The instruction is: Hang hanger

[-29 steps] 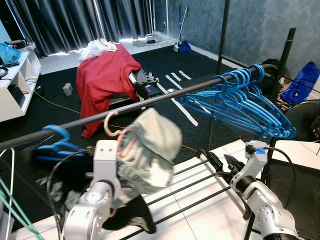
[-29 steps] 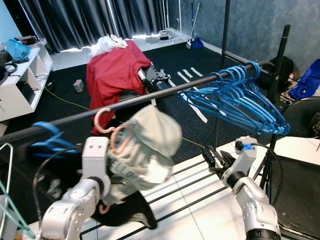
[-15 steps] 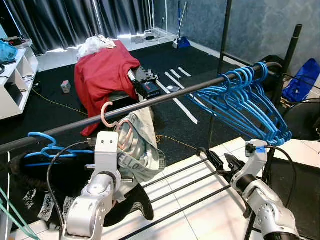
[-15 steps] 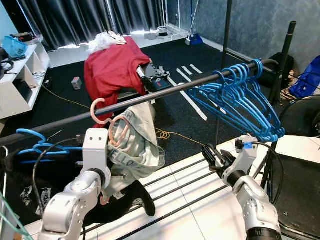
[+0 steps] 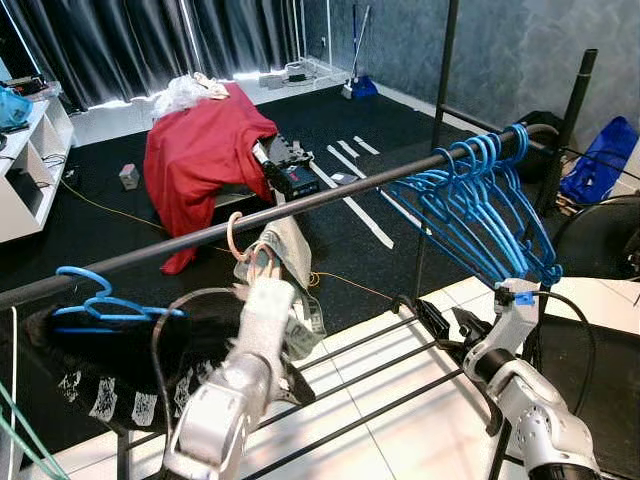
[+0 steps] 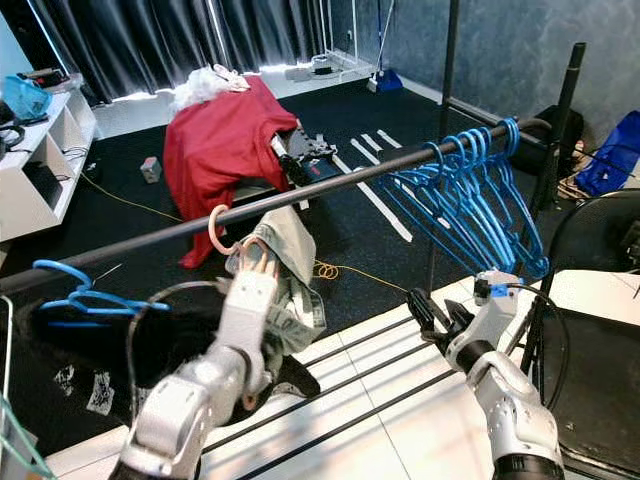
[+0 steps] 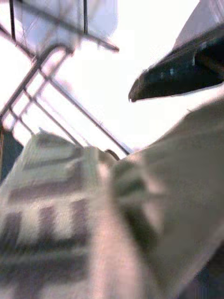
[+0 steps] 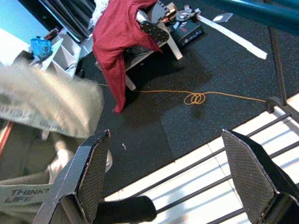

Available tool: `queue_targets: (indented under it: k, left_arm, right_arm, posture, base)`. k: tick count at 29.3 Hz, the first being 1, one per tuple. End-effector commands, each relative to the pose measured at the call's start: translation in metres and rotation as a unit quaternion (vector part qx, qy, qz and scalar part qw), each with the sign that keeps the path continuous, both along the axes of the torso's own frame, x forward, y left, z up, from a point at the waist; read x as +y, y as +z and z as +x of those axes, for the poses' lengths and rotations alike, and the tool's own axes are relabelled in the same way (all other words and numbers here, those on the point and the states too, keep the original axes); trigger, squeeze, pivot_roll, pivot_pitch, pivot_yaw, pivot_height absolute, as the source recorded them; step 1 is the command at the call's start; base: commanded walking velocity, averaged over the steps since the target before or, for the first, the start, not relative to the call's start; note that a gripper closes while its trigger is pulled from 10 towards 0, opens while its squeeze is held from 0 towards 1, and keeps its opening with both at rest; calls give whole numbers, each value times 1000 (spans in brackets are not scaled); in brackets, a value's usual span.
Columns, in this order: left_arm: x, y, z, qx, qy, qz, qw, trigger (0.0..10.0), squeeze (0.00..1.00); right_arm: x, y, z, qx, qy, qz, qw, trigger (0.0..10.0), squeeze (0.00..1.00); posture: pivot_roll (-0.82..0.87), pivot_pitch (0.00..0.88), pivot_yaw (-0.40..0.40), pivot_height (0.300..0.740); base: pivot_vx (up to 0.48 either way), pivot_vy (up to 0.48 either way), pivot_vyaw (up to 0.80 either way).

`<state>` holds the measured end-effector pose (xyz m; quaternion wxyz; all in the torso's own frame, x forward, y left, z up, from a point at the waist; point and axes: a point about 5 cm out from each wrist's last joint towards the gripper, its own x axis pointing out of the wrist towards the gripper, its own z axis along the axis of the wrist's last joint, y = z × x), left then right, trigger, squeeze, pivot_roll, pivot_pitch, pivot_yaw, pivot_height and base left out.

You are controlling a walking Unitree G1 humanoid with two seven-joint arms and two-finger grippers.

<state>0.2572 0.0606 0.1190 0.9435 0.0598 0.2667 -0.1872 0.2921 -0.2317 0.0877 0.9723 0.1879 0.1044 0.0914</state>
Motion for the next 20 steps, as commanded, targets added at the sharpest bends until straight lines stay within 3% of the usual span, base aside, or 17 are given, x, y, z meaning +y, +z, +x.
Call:
queue_targets:
  k: [1, 3, 6, 10, 13, 14, 15, 17, 20]
  left_arm:
    - [8, 3, 1, -5, 0, 11, 1000, 10000, 1000]
    - [13, 23, 0, -22, -54, -18, 998, 10000, 1000]
    - [18, 49, -15, -61, -169, -29, 983, 10000, 1000]
    - [30, 67, -26, -84, -226, -33, 970, 10000, 1000]
    - [41, 75, -24, -99, -219, -32, 970, 10000, 1000]
    - [55, 81, -25, -104, -216, -24, 971, 10000, 1000]
    - [55, 81, -25, -104, -216, -24, 971, 10000, 1000]
    - [74, 80, -27, -94, -200, -2, 975, 10000, 1000]
    - [88, 74, -29, -73, -186, 24, 980, 10000, 1000]
  right_arm:
    - [4, -2, 0, 8, 5, 4, 1000, 10000, 0]
    - [4, -2, 0, 10, 6, 5, 1000, 10000, 0]
    - [4, -3, 0, 12, 7, 7, 1000, 10000, 0]
    - [4, -3, 0, 13, 8, 7, 1000, 10000, 0]
    - [4, -4, 0, 15, 8, 7, 1000, 10000, 0]
    - [4, -4, -1, 16, 9, 8, 1000, 10000, 0]
    - [4, -4, -1, 16, 9, 8, 1000, 10000, 0]
    - [4, -4, -1, 18, 9, 8, 1000, 10000, 0]
    - [4, -5, -1, 19, 10, 9, 1000, 10000, 0]
  posture:
    - [-150, 0, 66, 731]
    - [-148, 0, 64, 731]
    - [-148, 0, 64, 731]
    - [-145, 0, 61, 731]
    - [-145, 0, 61, 731]
    - [-145, 0, 61, 731]
    - [-145, 0, 61, 731]
    - [-145, 0, 61, 731]
    - [-139, 0, 57, 731]
  base:
    - [0, 0, 0]
    - [0, 0, 0]
    - [0, 0, 0]
    - [0, 0, 0]
    - [0, 0, 0]
    - [0, 0, 0]
    - [0, 0, 0]
    - [0, 0, 0]
    - [0, 0, 0]
